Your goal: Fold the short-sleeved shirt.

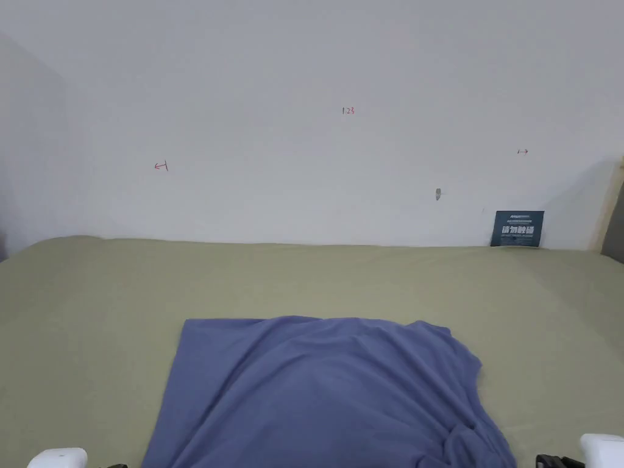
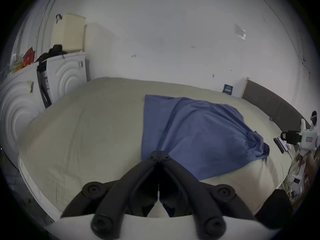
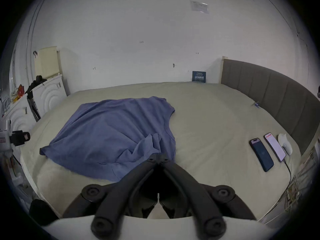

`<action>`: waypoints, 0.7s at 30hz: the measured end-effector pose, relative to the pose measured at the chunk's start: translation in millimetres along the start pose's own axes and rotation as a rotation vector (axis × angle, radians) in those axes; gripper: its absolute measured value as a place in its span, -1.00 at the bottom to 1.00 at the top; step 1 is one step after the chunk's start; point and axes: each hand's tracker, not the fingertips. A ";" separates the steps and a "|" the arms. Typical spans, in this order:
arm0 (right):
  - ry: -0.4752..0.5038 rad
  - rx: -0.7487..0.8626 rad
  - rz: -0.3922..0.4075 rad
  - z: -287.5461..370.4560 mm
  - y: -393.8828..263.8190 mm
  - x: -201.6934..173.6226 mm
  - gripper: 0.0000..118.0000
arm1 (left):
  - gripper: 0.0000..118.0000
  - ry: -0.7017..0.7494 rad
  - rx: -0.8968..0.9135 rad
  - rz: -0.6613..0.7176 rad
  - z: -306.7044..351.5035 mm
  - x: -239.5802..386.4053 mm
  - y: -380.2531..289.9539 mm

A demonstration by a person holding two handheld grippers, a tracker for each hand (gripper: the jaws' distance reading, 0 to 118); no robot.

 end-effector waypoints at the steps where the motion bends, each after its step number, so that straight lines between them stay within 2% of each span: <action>1: -0.004 -0.004 0.004 -1.6 -0.6 0.1 -1.00 | -0.96 0.010 -0.012 0.017 -5.0 -4.1 -3.2; 2: -0.008 -0.009 0.005 -4.1 -1.0 0.7 -1.00 | -0.80 0.018 -0.037 0.042 -11.7 -8.4 -6.5; 3: -0.008 -0.020 0.005 -9.4 -4.3 0.5 -1.00 | -0.49 0.021 -0.057 0.073 -19.0 -12.8 -8.5; 4: -0.007 -0.031 0.005 -13.3 -5.0 0.8 -1.00 | 0.20 0.000 -0.077 0.101 -26.6 -16.6 -9.8; 5: -0.009 -0.042 0.001 -18.0 -6.0 0.9 -1.00 | 0.58 -0.022 -0.107 0.130 -35.5 -18.9 -12.5; 6: -0.014 -0.056 -0.002 -23.7 -7.7 0.9 -1.00 | 0.69 -0.039 -0.115 0.152 -42.3 -20.0 -17.1; 9: -0.002 -0.094 -0.026 -36.4 -11.6 1.7 -1.00 | 0.65 -0.010 -0.196 0.130 -66.5 -19.6 -24.3; 10: 0.001 -0.104 -0.033 -39.3 -12.2 1.7 -1.00 | 0.49 0.017 -0.222 0.127 -73.3 -20.2 -27.8; 11: 0.005 -0.113 -0.037 -44.0 -13.8 2.3 -1.00 | 0.16 0.036 -0.239 0.138 -78.9 -22.3 -31.1; 12: 0.012 -0.124 -0.037 -47.5 -14.8 3.1 -1.00 | -0.37 0.049 -0.251 0.150 -83.5 -22.7 -33.1; 13: 0.018 -0.135 -0.032 -50.7 -15.6 3.4 -0.91 | -0.89 0.040 -0.244 0.156 -84.1 -24.1 -33.9; 14: 0.032 -0.163 -0.014 -55.6 -17.1 4.7 -0.63 | -0.90 0.027 -0.229 0.168 -81.5 -25.2 -35.4; 15: 0.040 -0.190 0.007 -61.6 -18.8 7.3 -0.08 | -0.92 0.016 -0.201 0.184 -78.3 -24.6 -35.8; 16: 0.036 -0.212 0.013 -66.5 -20.4 8.6 0.64 | -0.94 0.016 -0.192 0.183 -80.1 -26.2 -35.9; 17: 0.051 -0.253 0.020 -72.5 -23.5 10.1 0.79 | -0.94 0.008 -0.184 0.181 -78.5 -26.0 -33.7; 19: 0.051 -0.239 0.015 -79.8 -29.2 13.7 0.65 | -0.94 -0.008 -0.169 0.168 -76.9 -26.2 -29.9; 21: 0.015 -0.291 0.033 -89.4 -35.0 14.4 0.64 | -0.94 -0.010 -0.179 0.162 -79.6 -27.0 -25.8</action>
